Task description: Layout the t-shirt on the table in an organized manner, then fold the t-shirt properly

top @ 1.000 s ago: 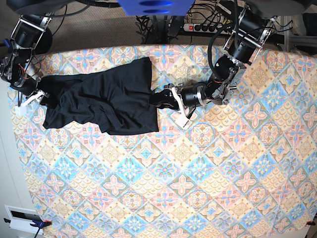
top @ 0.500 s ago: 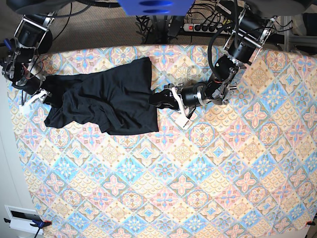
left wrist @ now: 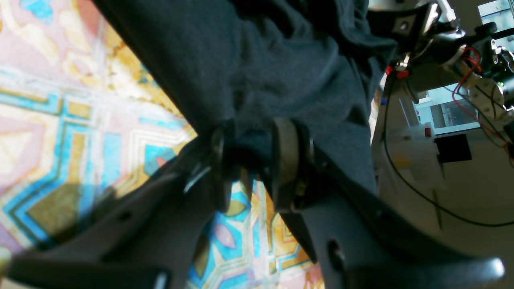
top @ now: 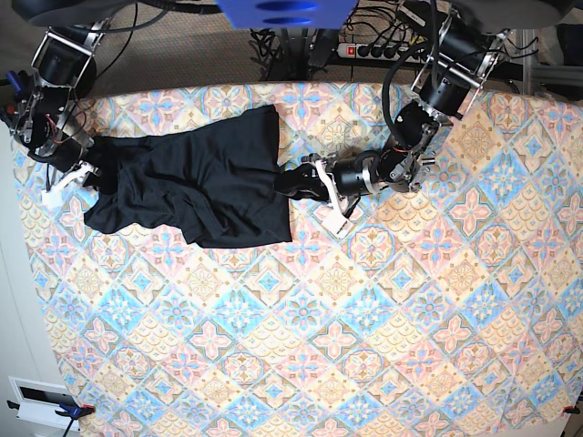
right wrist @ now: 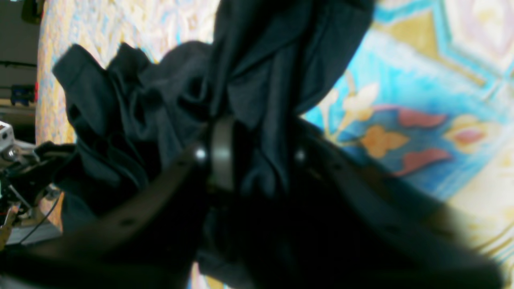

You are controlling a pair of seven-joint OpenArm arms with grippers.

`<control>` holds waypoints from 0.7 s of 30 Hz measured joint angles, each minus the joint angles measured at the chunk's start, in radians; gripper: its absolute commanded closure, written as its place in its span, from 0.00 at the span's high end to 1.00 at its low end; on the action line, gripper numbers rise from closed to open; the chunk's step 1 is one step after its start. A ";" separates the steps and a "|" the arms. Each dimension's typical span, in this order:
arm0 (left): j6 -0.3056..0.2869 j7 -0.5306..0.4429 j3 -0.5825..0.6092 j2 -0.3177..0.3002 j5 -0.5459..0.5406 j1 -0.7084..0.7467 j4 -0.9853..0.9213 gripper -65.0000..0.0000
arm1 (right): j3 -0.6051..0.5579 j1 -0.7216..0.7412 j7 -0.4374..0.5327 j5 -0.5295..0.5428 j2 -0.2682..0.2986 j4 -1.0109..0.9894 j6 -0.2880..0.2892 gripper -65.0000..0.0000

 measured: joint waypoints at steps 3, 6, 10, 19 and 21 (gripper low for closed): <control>0.000 0.000 0.000 0.000 0.000 0.000 0.000 0.25 | -0.001 0.001 0.001 0.000 0.000 0.000 0.000 0.01; 0.000 0.000 0.000 0.000 0.000 0.000 0.000 0.25 | -0.001 0.002 0.000 -0.001 0.000 0.002 0.000 0.00; 0.000 0.000 0.000 0.000 0.000 0.000 0.000 0.25 | 0.000 0.000 -0.012 -0.012 -0.003 0.036 -0.002 0.00; 0.000 0.000 0.000 0.000 0.000 0.000 0.000 0.25 | 0.053 -0.063 -0.042 -0.043 -0.009 0.406 -0.009 0.00; 0.000 0.000 0.000 0.000 0.003 0.000 0.000 0.25 | 0.059 -0.113 -0.054 -0.054 -0.021 0.482 -0.010 0.00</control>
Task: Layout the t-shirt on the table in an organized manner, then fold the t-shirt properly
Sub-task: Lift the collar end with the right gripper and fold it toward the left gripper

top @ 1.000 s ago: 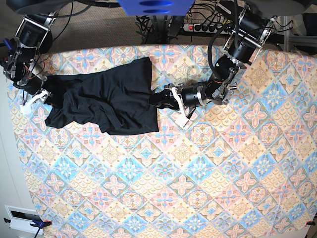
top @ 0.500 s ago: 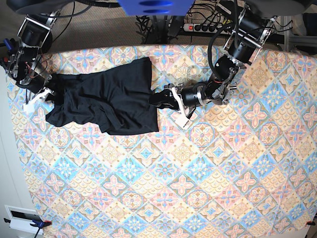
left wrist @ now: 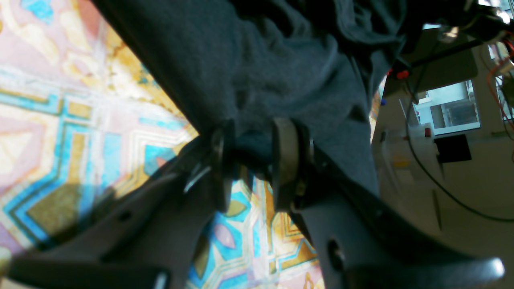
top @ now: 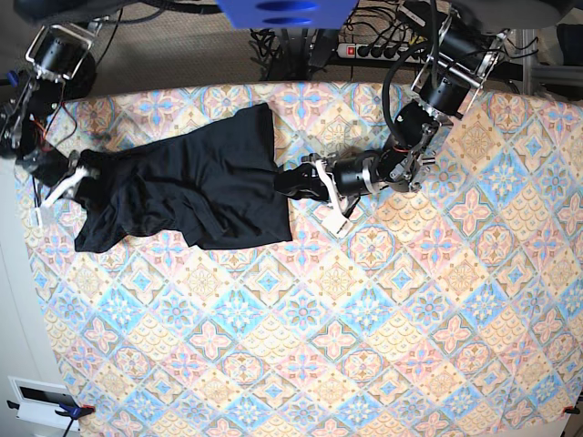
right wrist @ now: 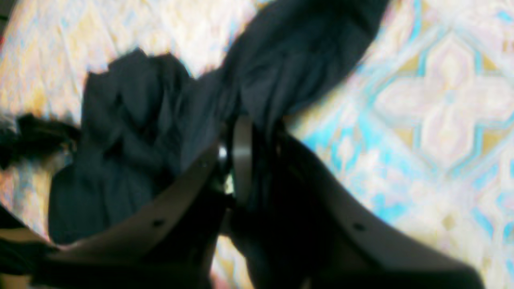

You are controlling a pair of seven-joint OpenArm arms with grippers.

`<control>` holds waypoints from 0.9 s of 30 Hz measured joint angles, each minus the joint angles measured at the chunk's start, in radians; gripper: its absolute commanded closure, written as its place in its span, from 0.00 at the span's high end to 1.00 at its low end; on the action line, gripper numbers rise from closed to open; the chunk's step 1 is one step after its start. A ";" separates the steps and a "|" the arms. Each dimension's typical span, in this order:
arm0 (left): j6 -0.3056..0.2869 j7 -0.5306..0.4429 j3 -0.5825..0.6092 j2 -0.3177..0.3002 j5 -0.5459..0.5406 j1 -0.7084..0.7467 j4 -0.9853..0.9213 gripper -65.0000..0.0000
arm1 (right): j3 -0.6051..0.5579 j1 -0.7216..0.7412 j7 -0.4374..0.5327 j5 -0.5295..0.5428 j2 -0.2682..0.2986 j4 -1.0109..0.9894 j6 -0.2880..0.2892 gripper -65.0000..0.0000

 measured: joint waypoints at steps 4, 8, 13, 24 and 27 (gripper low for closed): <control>0.001 0.000 0.000 0.000 0.007 0.000 0.000 0.25 | -0.005 -0.062 -0.021 -0.016 -0.070 0.163 0.002 0.00; 0.000 0.000 0.000 0.000 0.003 0.000 0.000 0.25 | -0.005 -0.127 -0.003 -0.007 -0.120 0.309 0.000 0.00; 0.000 0.000 0.000 0.000 0.004 0.000 -0.001 0.25 | -0.014 -0.204 -0.031 -0.013 -0.195 0.459 0.001 0.00; 0.000 0.000 0.000 0.000 0.004 0.000 -0.001 0.25 | -0.262 -0.214 -0.007 -0.007 -0.192 0.525 0.001 0.00; 0.000 0.000 0.000 0.000 0.004 0.000 -0.001 0.25 | -0.314 -0.217 -0.009 -0.006 -0.196 0.520 -0.023 0.00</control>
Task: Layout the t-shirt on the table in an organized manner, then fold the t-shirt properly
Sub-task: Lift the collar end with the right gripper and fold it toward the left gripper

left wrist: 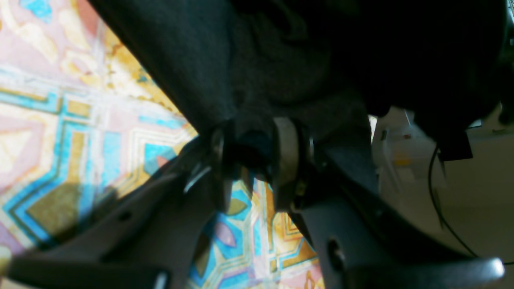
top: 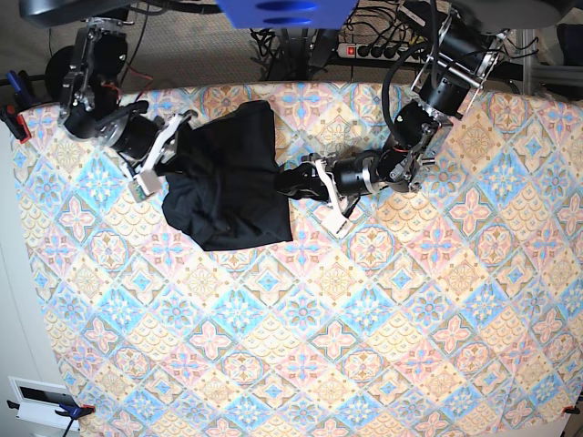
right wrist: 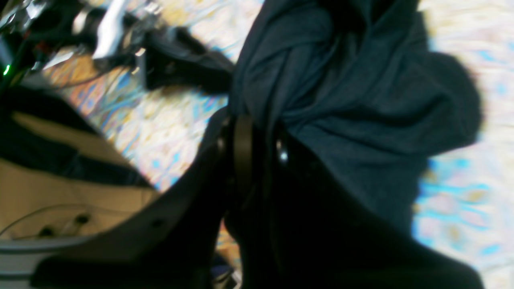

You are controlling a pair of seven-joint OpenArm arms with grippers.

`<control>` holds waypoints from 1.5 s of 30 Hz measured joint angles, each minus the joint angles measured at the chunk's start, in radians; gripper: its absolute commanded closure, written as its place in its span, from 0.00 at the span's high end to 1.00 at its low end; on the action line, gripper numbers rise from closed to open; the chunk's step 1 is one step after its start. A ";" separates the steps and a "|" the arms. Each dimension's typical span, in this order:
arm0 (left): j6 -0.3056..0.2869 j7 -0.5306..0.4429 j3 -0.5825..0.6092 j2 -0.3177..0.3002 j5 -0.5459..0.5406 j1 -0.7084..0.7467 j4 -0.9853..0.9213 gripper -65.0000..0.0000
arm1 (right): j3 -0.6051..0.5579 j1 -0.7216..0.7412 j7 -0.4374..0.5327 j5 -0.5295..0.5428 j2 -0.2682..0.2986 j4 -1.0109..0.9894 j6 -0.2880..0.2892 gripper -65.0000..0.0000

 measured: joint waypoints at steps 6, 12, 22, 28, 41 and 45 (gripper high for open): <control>0.000 0.000 0.000 0.000 0.000 0.000 0.000 0.25 | -0.011 0.029 -0.013 -0.012 -0.084 -0.006 -0.109 0.00; -0.001 0.000 0.000 0.000 -0.002 0.002 -0.001 0.25 | -0.012 0.131 0.027 0.018 -0.101 -0.052 -0.104 0.00; 0.000 0.000 0.000 0.000 -0.001 0.002 -0.001 0.25 | -0.013 0.113 0.010 0.003 -0.110 -0.120 -0.108 0.00; 0.000 0.000 0.000 0.000 -0.001 0.002 -0.001 0.25 | -0.093 0.109 0.003 -0.005 -0.109 -0.120 -0.108 0.00; 0.000 0.000 0.000 0.000 0.000 0.002 -0.001 0.25 | -0.187 0.113 0.004 -0.001 -0.109 -0.120 -0.108 0.30; 0.000 0.000 0.000 0.000 -0.001 0.002 -0.001 0.25 | -0.185 0.113 0.004 0.000 -0.108 -0.120 -0.108 0.40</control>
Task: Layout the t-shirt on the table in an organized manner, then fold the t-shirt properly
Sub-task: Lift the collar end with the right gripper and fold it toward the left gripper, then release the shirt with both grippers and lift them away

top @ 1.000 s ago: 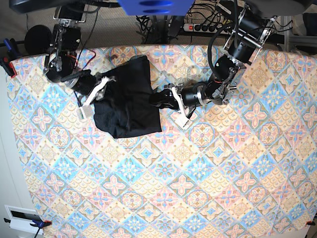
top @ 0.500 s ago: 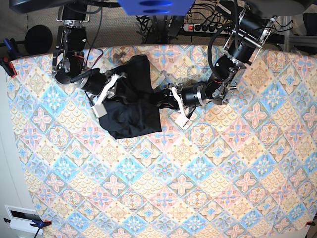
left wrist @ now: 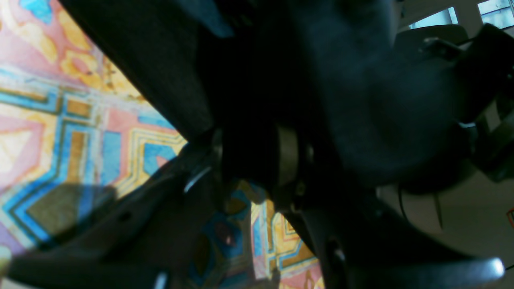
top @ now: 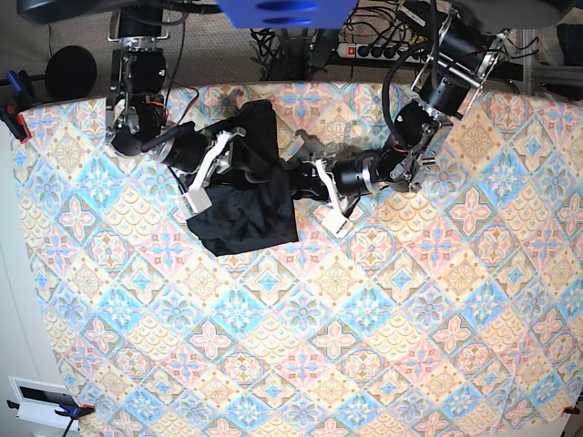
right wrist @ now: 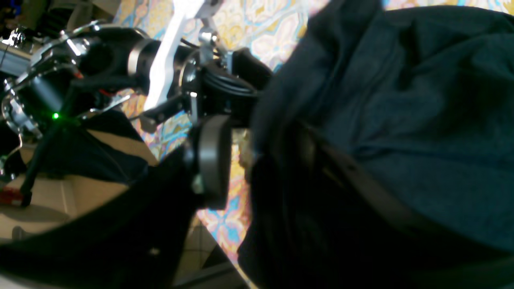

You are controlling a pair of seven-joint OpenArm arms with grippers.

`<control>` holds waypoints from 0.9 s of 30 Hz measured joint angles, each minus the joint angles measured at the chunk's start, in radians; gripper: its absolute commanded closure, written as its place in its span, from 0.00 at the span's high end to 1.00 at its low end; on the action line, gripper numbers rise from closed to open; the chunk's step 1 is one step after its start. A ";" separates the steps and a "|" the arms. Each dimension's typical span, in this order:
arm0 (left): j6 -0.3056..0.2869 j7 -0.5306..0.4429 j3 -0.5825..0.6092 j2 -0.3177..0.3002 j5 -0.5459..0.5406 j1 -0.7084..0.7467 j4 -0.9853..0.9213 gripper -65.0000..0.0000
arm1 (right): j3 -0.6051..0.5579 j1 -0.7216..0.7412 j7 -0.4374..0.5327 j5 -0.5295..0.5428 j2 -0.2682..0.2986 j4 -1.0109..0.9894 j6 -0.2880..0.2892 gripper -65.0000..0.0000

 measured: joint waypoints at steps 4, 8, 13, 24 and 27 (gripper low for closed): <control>0.000 0.000 0.000 0.000 0.000 0.000 0.000 0.25 | 0.064 0.002 0.015 0.000 -0.002 0.000 0.000 0.45; 0.000 0.000 0.000 0.000 0.000 0.000 0.000 0.25 | 0.138 0.002 0.037 0.000 0.000 0.000 0.000 0.45; 0.000 0.000 0.000 0.000 0.000 0.000 0.000 0.25 | 0.204 0.002 0.035 0.000 -0.002 0.000 0.000 0.45; 0.000 0.000 0.000 0.000 -0.003 0.000 0.000 0.25 | 0.201 -0.083 0.027 -0.002 0.000 0.016 0.000 0.45; 0.000 0.000 0.000 0.000 -0.003 0.000 0.000 0.25 | 0.196 -0.107 0.024 -0.002 0.002 0.053 0.000 0.45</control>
